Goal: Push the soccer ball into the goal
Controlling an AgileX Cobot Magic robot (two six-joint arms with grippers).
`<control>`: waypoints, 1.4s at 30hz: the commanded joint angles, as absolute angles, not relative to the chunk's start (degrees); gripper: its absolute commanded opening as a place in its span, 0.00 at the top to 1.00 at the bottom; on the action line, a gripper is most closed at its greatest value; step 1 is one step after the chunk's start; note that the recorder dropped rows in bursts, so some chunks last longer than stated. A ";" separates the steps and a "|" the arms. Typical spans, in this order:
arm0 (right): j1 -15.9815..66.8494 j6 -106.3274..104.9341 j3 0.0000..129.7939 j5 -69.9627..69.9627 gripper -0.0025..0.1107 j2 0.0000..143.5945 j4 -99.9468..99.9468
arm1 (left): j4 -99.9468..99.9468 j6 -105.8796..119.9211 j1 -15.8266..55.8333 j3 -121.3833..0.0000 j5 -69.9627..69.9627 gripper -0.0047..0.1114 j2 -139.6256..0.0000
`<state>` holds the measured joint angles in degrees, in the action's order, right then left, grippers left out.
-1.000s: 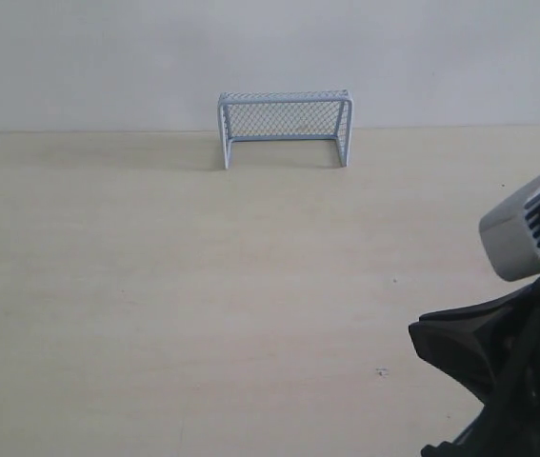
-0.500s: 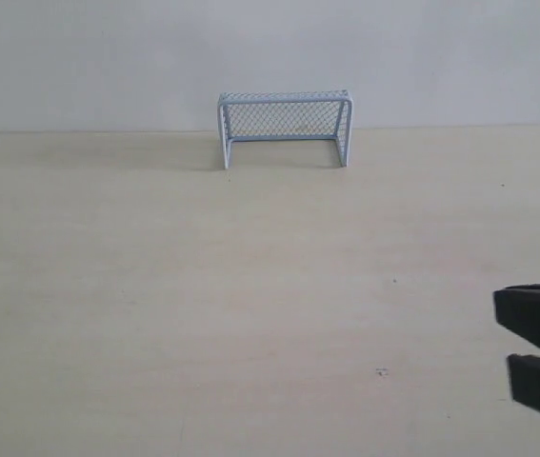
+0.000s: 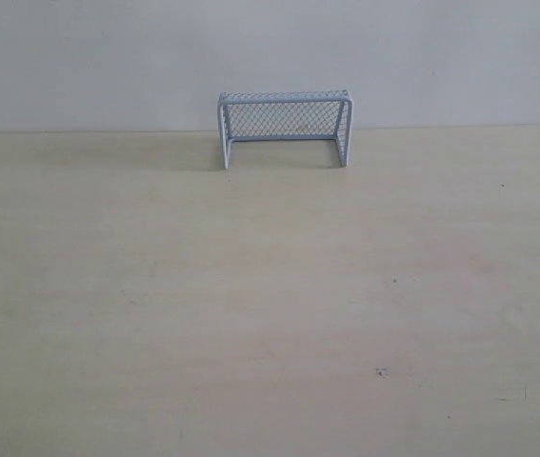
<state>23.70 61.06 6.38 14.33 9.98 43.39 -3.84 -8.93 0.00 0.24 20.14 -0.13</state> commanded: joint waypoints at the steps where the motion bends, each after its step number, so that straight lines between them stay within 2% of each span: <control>1: 17.01 61.26 3.34 11.78 0.98 2.01 43.87 | -3.58 -9.47 -0.11 0.00 19.46 0.91 0.00; 5: 13.69 61.41 1.25 11.68 0.98 0.00 43.87 | -3.58 -9.47 -0.11 0.00 19.46 0.91 0.00; 24: 13.76 65.32 0.00 11.09 0.98 0.00 42.73 | -3.58 -9.47 -0.11 0.00 19.46 0.91 0.00; 28: 13.76 65.98 0.00 4.52 0.98 0.00 42.60 | -3.58 -9.47 -0.11 0.00 19.46 0.91 0.00; 32: 13.76 64.98 0.00 -10.65 0.98 0.00 40.73 | -3.58 -9.47 -0.11 0.00 19.46 0.91 0.00; 34: 13.76 57.04 0.00 -13.38 0.98 0.00 32.19 | -3.58 -9.47 -0.11 0.00 19.46 0.91 0.00; 37: 13.76 40.60 0.00 -10.32 0.98 0.00 13.70 | -3.58 -9.47 -0.11 0.00 19.46 0.91 0.00; 39: 13.76 25.73 0.00 -3.87 0.98 0.00 1.72 | -3.58 -9.47 -0.11 0.00 19.46 0.91 0.00; 42: 13.76 14.00 0.00 10.21 0.98 0.00 0.00 | -3.58 -9.47 -0.11 0.00 19.46 0.91 0.00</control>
